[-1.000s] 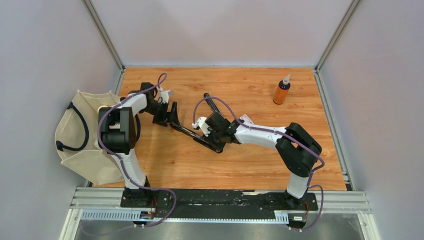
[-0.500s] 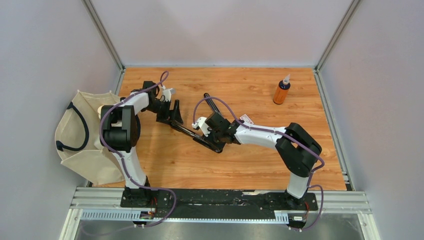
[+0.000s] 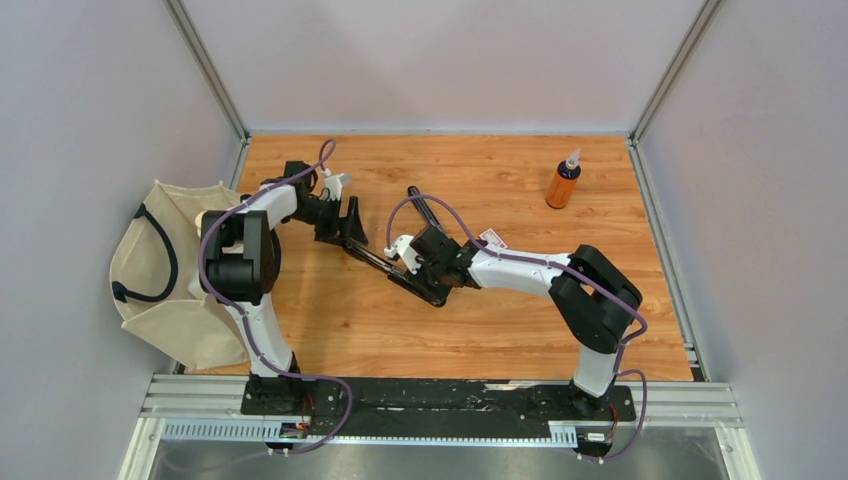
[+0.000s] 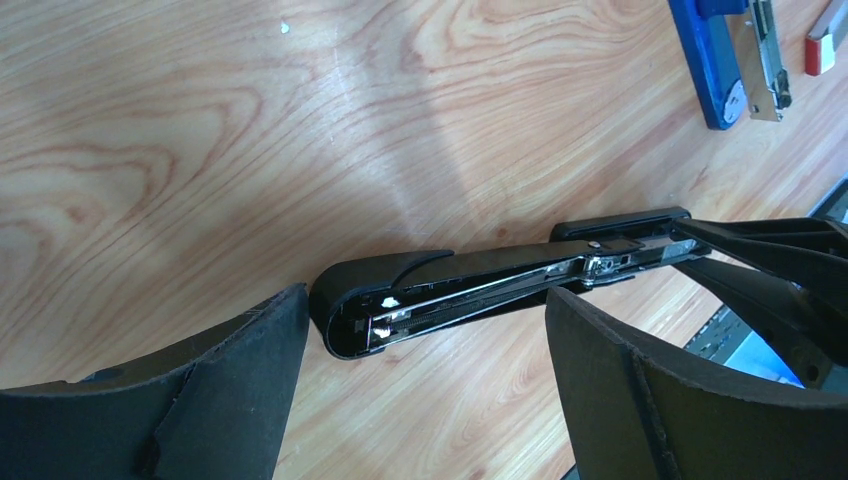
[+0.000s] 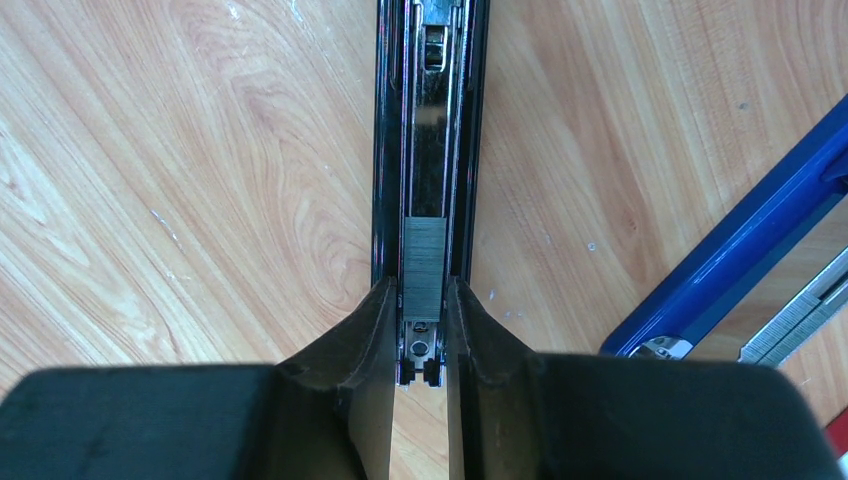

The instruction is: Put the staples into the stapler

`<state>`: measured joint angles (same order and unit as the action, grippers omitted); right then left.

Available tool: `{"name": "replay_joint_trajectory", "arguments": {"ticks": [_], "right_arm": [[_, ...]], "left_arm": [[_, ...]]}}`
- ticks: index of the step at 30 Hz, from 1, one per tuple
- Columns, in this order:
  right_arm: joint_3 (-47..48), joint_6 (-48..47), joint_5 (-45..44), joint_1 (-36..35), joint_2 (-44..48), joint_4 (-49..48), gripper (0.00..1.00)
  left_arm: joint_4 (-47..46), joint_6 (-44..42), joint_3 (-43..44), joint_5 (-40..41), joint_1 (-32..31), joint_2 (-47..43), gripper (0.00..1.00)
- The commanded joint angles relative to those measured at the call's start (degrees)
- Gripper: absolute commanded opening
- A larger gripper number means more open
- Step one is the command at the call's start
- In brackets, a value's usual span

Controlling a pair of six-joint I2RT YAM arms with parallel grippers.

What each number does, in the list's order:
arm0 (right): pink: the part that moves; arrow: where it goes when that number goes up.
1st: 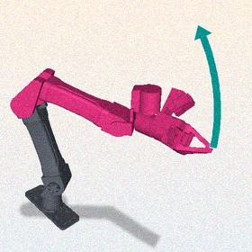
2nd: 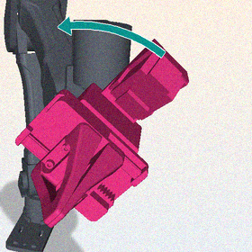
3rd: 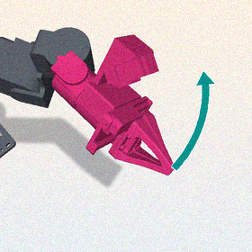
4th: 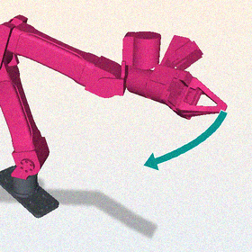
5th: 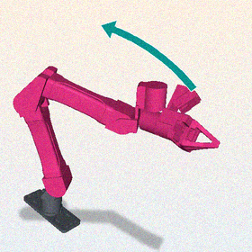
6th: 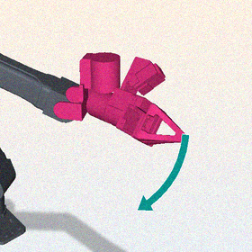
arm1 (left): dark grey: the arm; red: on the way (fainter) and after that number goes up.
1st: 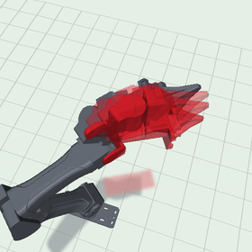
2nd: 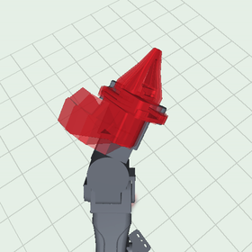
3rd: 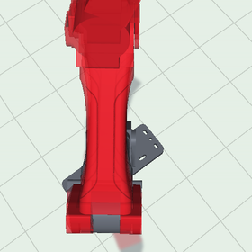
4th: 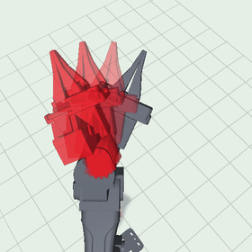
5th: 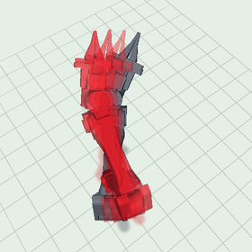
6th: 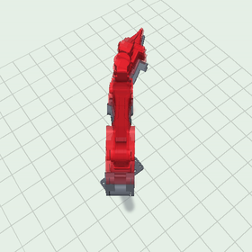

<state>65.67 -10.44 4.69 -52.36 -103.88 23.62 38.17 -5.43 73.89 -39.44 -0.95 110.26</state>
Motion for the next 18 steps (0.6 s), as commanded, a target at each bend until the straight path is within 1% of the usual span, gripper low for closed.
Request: {"name": "replay_joint_trajectory", "arguments": {"ticks": [1, 5, 12, 18], "right_arm": [[0.6, -1.5, 1.6, -0.6, -2.3, -0.1, 0.09], [0.8, -1.7, 1.6, -0.6, -3.0, -0.1, 0.08], [1.1, -2.0, 1.6, -0.8, -3.7, 0.0, 0.08], [1.3, -2.0, 1.6, -0.7, -4.1, 0.0, 0.08]], "left_arm": [[0.5, 2.1, 0.3, -10.1, -0.9, -4.6, 0.94], [-0.3, 3.1, 0.3, -11.9, -1.1, -6.5, 0.94], [-2.1, 4.8, -0.2, -13.6, -1.8, -10.0, 0.94], [-2.9, 5.1, -1.1, -15.1, -3.7, -12.6, 0.94]]}}
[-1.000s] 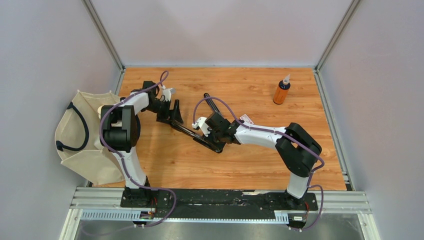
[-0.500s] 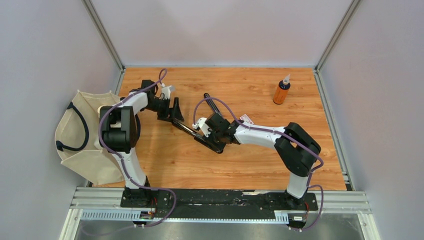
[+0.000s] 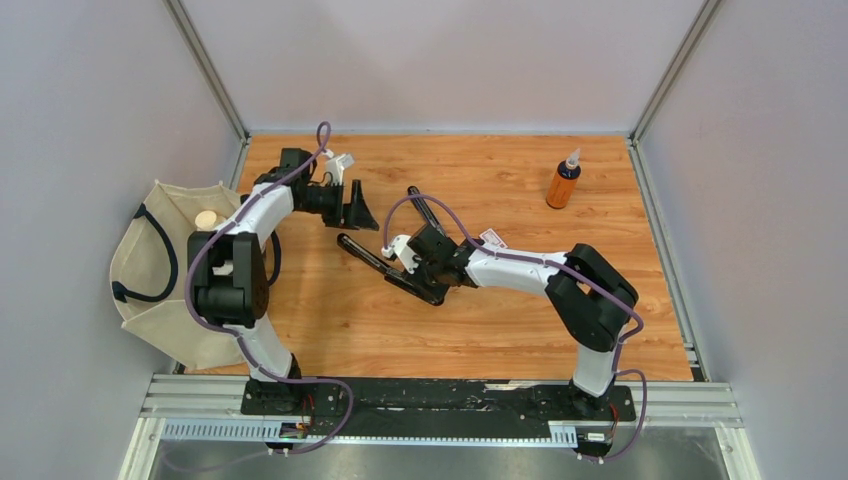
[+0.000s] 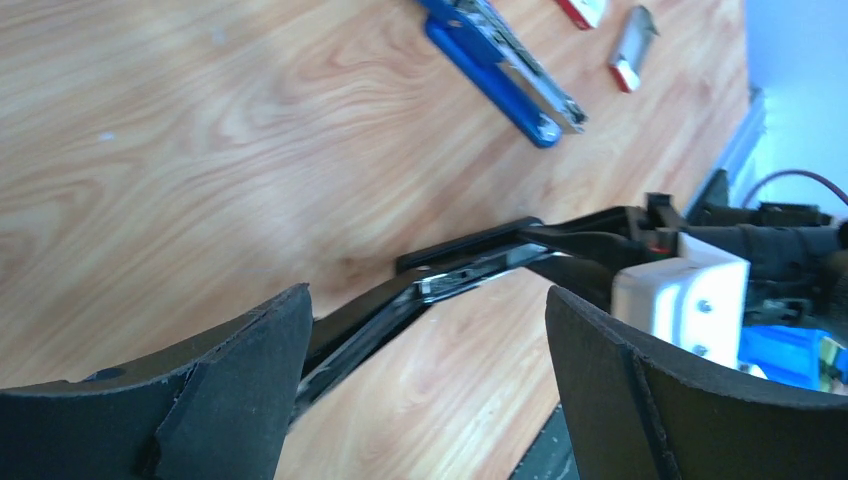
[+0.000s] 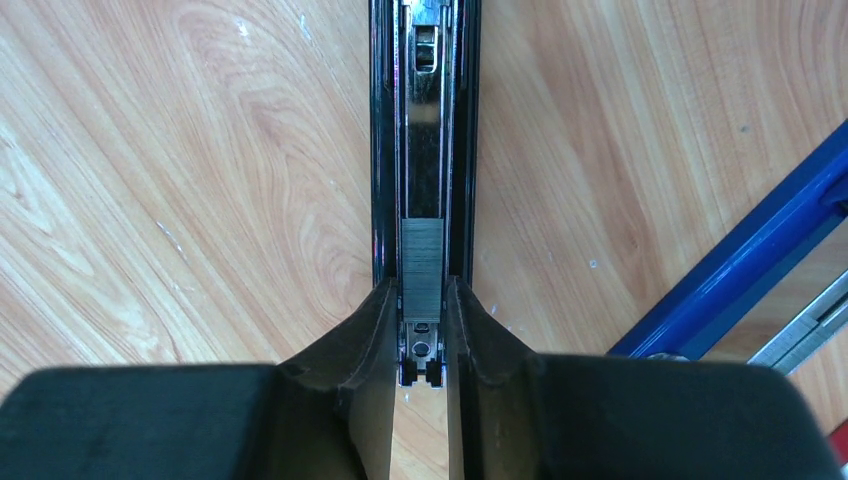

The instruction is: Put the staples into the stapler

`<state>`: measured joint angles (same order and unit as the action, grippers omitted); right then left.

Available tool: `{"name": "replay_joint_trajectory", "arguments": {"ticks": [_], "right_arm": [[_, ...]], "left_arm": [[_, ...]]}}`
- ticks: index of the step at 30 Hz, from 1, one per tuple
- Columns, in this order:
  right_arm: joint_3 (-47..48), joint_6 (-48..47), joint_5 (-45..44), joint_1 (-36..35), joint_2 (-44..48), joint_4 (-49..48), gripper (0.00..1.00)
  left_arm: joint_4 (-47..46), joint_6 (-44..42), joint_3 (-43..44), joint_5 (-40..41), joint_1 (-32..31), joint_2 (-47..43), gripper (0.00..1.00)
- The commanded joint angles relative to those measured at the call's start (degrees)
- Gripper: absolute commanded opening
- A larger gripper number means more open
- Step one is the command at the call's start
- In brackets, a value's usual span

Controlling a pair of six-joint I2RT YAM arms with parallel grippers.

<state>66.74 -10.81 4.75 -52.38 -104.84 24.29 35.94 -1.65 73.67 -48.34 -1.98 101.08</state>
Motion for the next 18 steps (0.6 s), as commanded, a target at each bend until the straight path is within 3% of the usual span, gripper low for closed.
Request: {"name": "replay_joint_trajectory", "arguments": {"ticks": [1, 6, 9, 18], "right_arm": [[0.3, -1.7, 1.3, -0.8, -3.2, -0.6, 0.08], [0.3, -1.8, 1.0, -0.7, -3.4, -0.7, 0.08], [0.1, -1.9, 0.7, -0.7, -3.4, -0.7, 0.08], [0.1, -1.9, 0.4, -0.8, -3.5, -0.9, 0.08]], "left_arm": [[-1.0, 1.3, -1.3, -7.1, -3.2, -3.8, 0.94], [-0.9, 1.3, -1.1, -7.4, -5.6, -5.9, 0.94], [0.0, 1.2, -0.5, -2.7, -4.8, -8.2, 0.94], [1.7, 2.7, -1.6, 3.9, 3.0, -4.8, 0.94]]}}
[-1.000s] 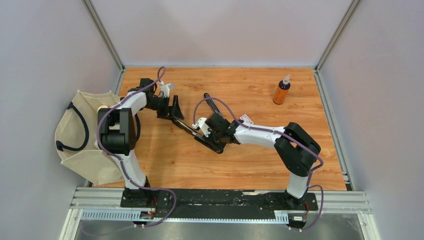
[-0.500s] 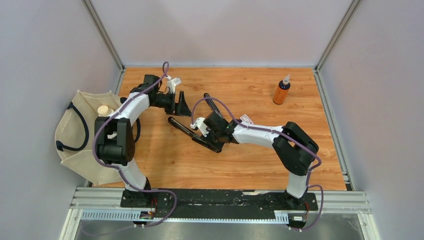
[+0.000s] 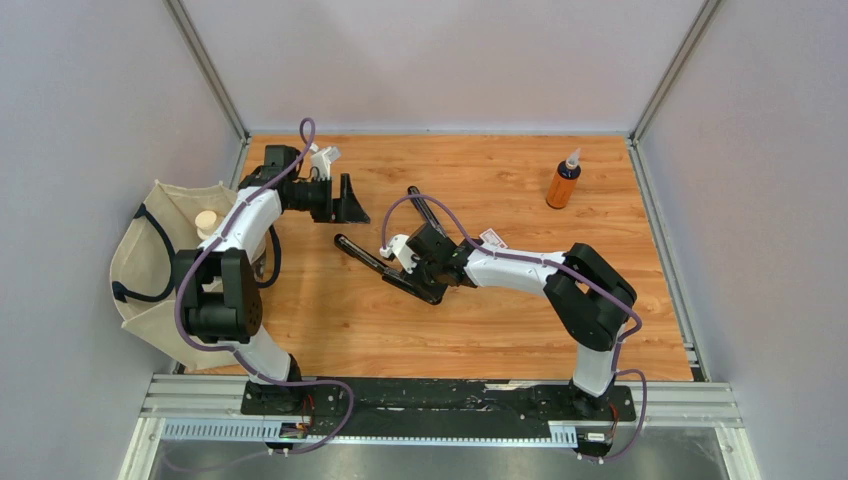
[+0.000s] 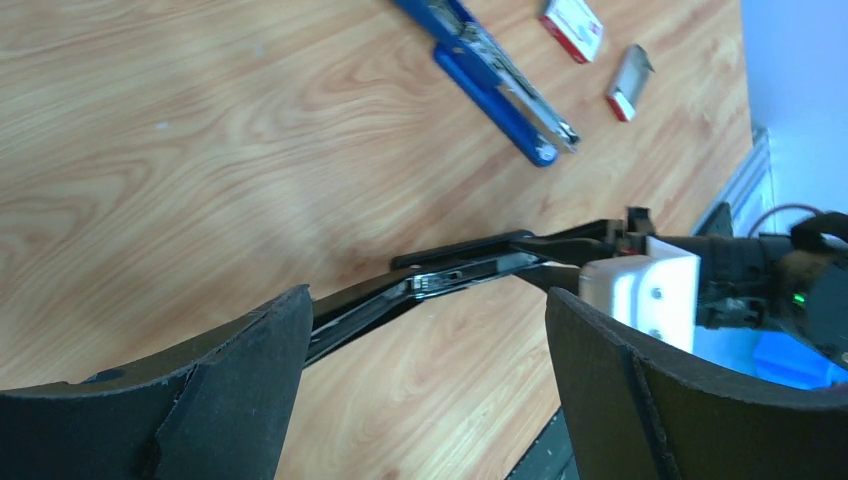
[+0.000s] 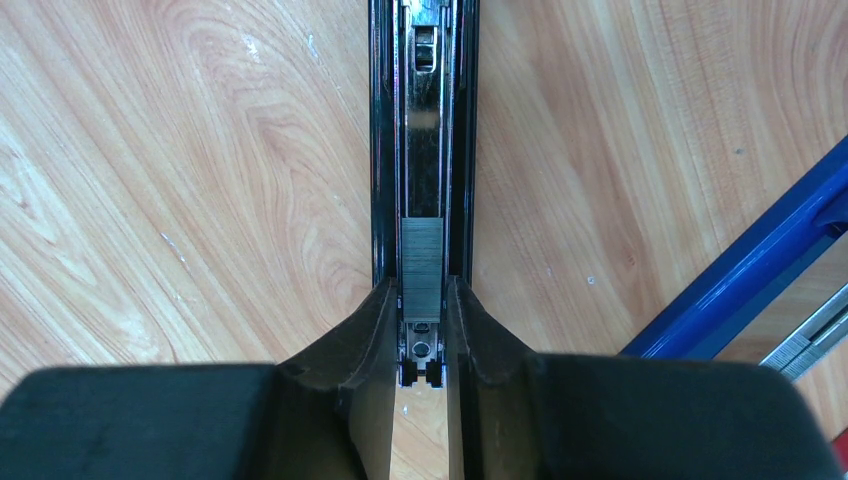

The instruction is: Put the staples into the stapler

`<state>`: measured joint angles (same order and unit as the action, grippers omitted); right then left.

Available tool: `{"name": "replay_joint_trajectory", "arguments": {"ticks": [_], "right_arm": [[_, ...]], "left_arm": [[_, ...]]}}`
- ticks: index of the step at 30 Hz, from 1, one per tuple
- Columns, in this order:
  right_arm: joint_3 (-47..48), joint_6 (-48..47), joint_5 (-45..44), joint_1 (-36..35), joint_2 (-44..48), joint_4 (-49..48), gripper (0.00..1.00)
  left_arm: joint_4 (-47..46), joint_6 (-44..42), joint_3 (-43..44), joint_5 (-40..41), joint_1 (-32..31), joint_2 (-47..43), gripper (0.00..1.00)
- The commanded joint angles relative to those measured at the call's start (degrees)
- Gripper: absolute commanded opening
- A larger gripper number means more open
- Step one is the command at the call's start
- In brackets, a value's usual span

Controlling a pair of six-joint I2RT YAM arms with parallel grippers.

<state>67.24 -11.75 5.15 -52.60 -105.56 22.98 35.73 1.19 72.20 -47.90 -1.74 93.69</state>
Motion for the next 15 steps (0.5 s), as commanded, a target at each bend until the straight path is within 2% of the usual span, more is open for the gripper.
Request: {"name": "replay_joint_trajectory", "arguments": {"ticks": [1, 9, 15], "right_arm": [[-0.3, -1.0, 0.0, -0.5, -2.8, 0.4, 0.08], [-0.4, -1.1, -0.1, -0.6, -2.3, 0.4, 0.08], [-0.4, -1.1, -0.2, -0.5, -2.5, 0.4, 0.08]], "left_arm": [[2.2, -0.6, -0.4, 4.6, 2.9, 3.7, 0.94], [1.2, -1.1, -0.6, 8.5, 3.0, 8.5, 0.94], [2.6, -1.1, -1.4, 6.0, 3.0, 9.5, 0.94]]}}
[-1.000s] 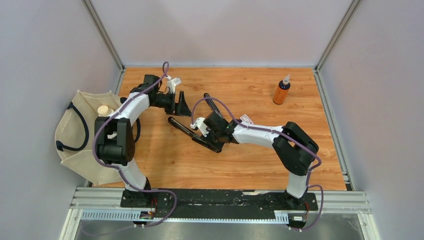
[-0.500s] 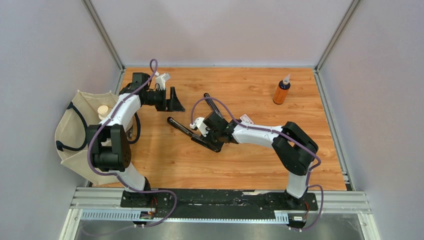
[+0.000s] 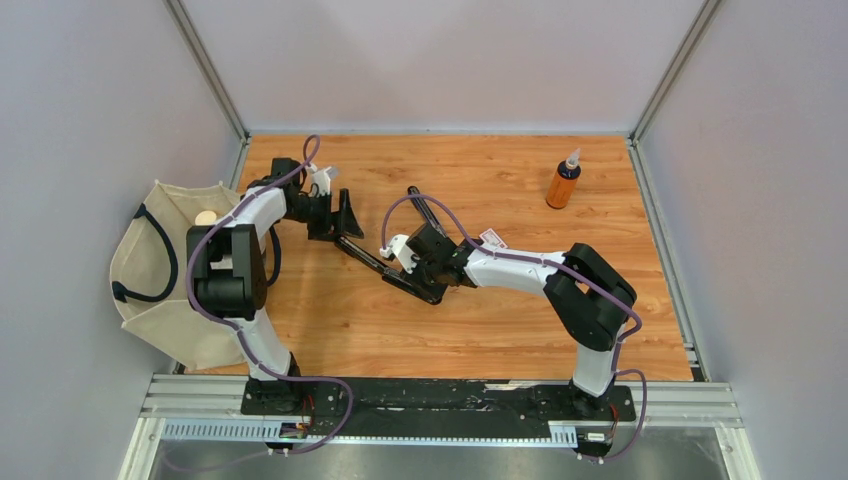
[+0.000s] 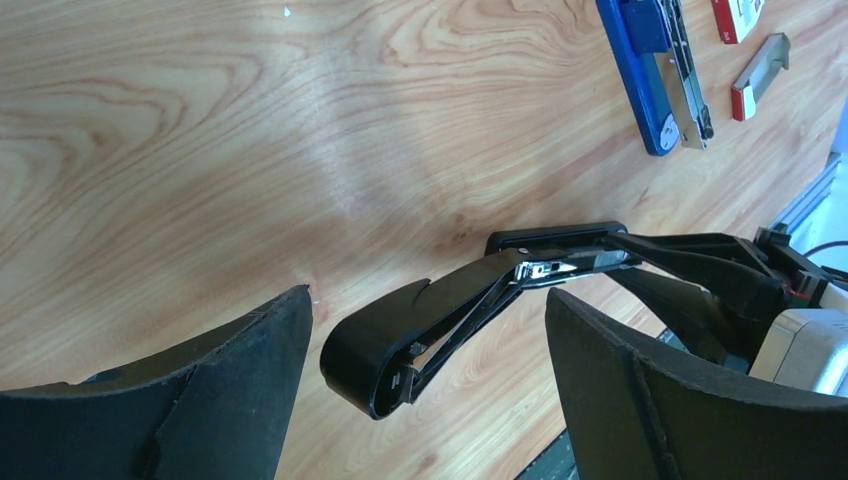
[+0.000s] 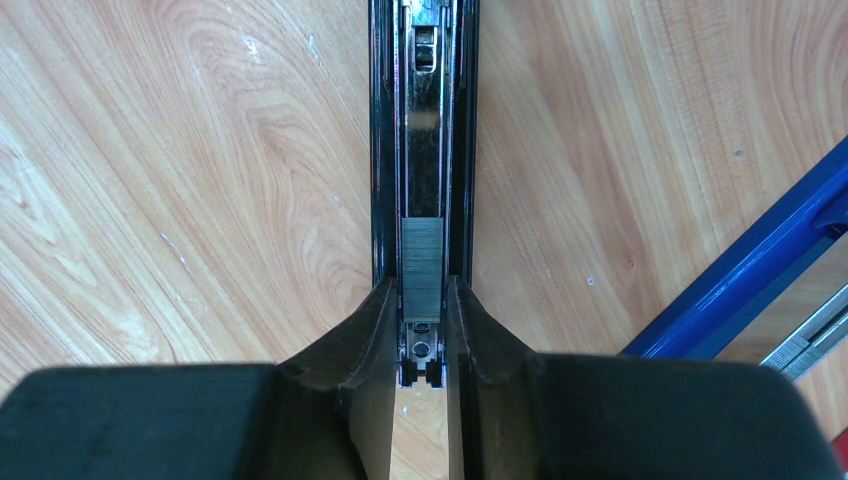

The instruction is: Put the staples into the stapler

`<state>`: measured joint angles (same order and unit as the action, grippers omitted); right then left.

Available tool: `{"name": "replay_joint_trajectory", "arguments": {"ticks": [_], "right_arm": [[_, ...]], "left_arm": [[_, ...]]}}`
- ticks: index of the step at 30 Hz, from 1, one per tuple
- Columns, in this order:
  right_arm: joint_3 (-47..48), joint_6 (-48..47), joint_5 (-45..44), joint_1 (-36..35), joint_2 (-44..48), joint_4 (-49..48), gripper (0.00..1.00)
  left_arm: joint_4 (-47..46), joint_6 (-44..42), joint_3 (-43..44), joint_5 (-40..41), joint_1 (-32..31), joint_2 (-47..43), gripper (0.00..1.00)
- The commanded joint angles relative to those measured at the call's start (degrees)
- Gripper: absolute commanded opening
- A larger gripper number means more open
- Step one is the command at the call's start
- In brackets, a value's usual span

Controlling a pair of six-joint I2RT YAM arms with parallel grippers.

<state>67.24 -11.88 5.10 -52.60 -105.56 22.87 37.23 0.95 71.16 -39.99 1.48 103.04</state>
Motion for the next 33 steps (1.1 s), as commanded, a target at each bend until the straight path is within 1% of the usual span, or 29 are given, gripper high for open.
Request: {"name": "replay_joint_trajectory", "arguments": {"ticks": [1, 7, 9, 19, 27, 33], "right_arm": [[-0.4, -1.0, -0.3, -0.6, -2.5, 0.6, 0.08], [-0.4, -1.0, -0.4, -0.5, -2.6, 0.5, 0.07], [-0.4, -1.0, -0.4, -0.5, -2.7, 0.5, 0.08], [-0.3, -1.4, -0.5, -0.5, -3.1, 0.2, 0.07], [-0.5, -1.8, -0.5, -0.5, -2.9, -0.2, 0.07], [-2.4, -2.4, -0.3, -0.4, -1.3, -2.7, 0.07]], "left_arm": [[1.1, -0.9, -0.8, -3.3, -0.2, 0.1, 0.94], [1.1, -0.3, -0.7, -11.1, -1.3, -1.7, 0.94], [1.0, -0.2, -0.8, -12.2, -3.2, -2.9, 0.94], [-1.2, 1.8, -1.3, -18.8, -6.2, -8.3, 0.94], [-7.3, 4.7, -3.5, -27.2, -6.3, -10.7, 0.94], [-8.8, 4.9, -3.8, -30.3, -6.4, -10.7, 0.94]]}}
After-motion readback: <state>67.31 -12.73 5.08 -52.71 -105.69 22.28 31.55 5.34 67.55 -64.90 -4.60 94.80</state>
